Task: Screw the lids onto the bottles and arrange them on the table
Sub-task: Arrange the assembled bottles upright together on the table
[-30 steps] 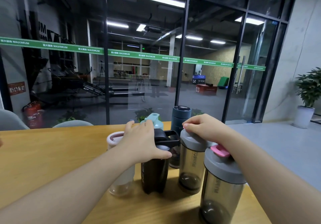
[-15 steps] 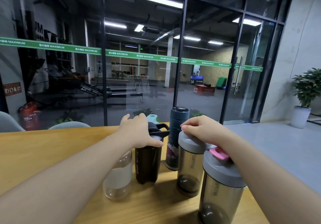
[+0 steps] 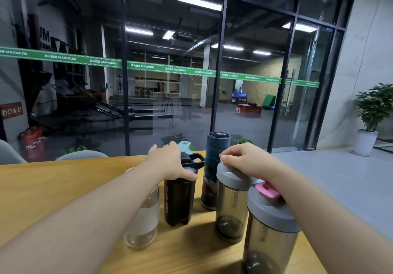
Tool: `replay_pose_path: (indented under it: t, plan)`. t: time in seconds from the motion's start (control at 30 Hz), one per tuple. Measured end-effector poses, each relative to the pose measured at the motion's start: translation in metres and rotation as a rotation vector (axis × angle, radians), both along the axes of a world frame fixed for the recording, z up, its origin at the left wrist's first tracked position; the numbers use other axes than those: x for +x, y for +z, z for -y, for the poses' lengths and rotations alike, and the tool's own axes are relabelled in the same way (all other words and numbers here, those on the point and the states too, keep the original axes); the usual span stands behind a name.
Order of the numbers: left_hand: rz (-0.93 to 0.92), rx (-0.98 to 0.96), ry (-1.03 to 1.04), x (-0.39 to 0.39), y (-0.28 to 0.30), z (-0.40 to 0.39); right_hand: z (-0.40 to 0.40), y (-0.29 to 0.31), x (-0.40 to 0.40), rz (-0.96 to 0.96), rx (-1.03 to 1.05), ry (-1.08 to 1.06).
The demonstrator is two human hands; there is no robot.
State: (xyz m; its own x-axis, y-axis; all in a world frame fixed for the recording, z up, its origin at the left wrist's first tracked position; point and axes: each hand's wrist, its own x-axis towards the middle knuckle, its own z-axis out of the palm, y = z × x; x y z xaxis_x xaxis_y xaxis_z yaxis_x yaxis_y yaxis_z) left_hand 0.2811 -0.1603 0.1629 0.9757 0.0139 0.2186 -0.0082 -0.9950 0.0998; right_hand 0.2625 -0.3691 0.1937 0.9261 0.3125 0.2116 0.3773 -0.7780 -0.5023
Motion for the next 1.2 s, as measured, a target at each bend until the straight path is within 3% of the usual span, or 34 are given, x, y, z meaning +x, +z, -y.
replay_pose_path:
  t: [0.27, 0.67, 1.2]
  plan:
    - [0.004, -0.015, 0.011, 0.004, -0.004, 0.004, 0.001, -0.001, 0.002, -0.008, 0.01, 0.016]
    - [-0.007, 0.04, 0.014, -0.006, -0.007, 0.008, 0.004, -0.005, 0.006, -0.012, -0.164, 0.035]
    - [-0.066, -0.086, -0.005, -0.056, -0.015, -0.044, 0.006, -0.005, 0.009, -0.006, -0.164, 0.005]
